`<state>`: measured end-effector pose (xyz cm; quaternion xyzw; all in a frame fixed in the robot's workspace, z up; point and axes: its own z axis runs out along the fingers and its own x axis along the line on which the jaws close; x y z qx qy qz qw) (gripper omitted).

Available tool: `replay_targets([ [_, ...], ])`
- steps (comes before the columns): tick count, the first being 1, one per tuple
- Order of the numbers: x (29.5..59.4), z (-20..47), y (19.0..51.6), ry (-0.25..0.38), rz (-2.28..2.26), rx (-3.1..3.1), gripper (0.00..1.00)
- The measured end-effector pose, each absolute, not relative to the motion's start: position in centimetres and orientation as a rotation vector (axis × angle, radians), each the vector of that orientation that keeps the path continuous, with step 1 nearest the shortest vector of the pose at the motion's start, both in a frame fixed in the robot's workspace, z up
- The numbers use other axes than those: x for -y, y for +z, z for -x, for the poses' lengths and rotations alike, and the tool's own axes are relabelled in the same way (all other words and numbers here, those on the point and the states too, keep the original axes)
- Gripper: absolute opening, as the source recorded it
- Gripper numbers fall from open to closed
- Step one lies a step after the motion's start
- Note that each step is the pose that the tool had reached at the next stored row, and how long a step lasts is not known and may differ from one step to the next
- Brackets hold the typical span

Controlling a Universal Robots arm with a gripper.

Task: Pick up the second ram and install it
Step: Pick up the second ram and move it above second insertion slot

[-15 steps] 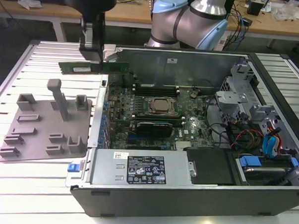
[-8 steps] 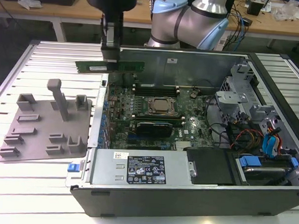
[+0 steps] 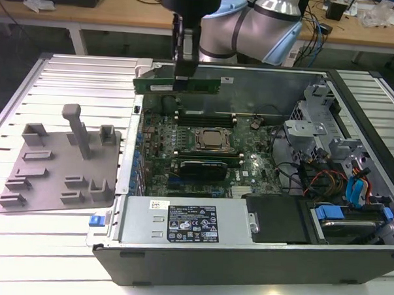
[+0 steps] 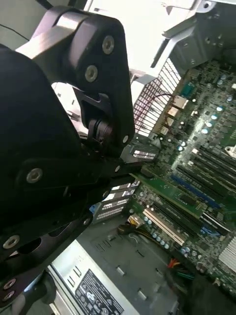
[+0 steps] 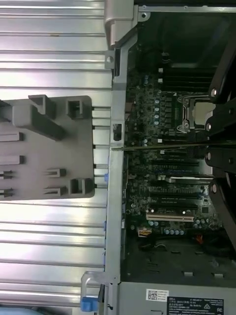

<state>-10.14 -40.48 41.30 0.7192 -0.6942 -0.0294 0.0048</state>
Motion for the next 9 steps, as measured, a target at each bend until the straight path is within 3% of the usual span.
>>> replay_targets([
  [9, 39.7, 6.4, 41.2, -0.093, -2.252, 2.173, 0.11],
])
